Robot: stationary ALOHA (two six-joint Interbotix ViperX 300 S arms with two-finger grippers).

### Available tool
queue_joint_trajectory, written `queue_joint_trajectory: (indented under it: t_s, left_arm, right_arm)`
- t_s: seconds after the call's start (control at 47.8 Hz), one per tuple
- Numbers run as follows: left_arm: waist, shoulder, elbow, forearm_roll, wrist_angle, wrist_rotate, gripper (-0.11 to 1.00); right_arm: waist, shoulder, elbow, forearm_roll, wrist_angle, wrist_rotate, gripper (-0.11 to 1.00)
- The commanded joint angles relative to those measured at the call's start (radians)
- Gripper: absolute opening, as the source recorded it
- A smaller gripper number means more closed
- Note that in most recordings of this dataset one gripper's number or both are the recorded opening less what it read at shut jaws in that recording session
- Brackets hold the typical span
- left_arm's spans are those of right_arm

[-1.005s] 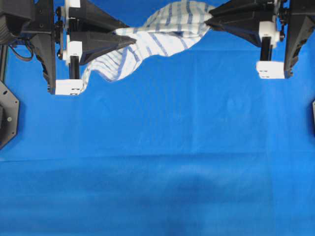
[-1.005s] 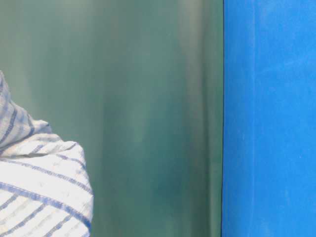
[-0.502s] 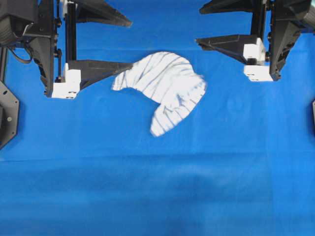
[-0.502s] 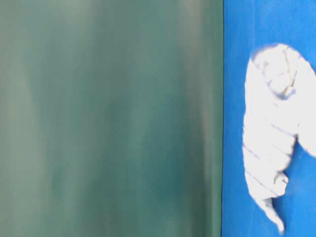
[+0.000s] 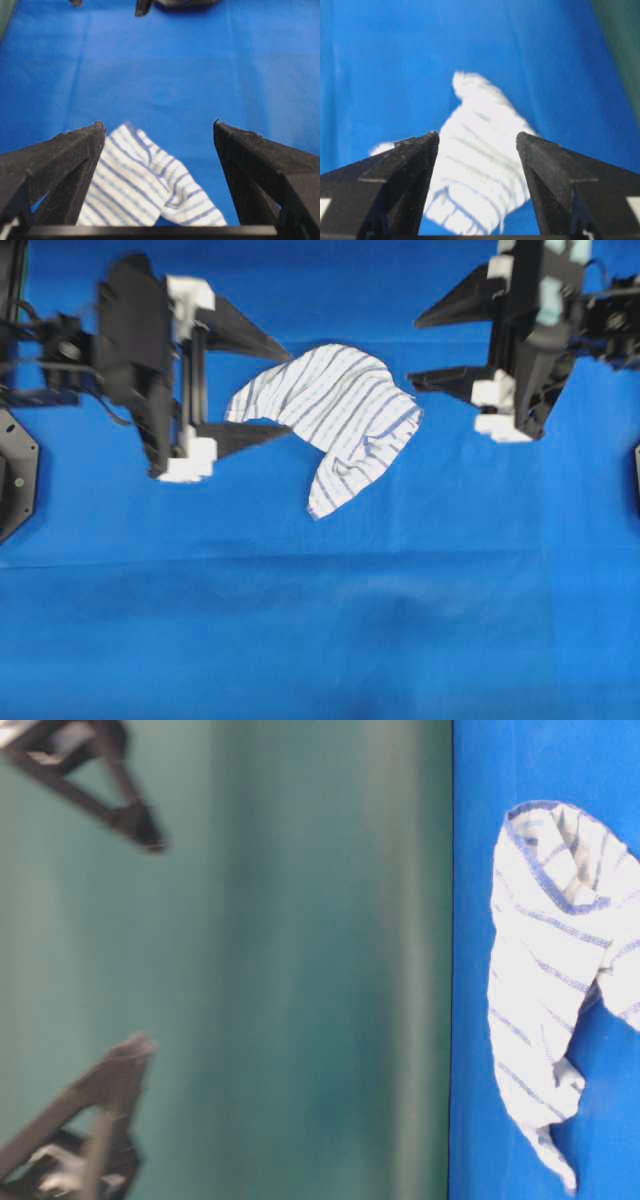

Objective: Lift the towel with both arms.
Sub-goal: 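Move both grippers in and grasp the towel edges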

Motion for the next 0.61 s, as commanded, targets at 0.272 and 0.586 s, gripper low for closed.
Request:
queue_joint_trajectory:
  t_s: [0.272,0.586]
  left_arm:
    - [-0.021,0.267,0.017,-0.002,-0.216,0.002,0.91]
    - [-0.038,0.495,-0.006,-0.006,-0.322,0.000,0.91]
  right_arm:
    - [-0.011,0.123,0.138,0.002,-0.150,0.014,0.65]
    - [-0.040,0.311,0.190,0.002,-0.291,0.021,0.65]
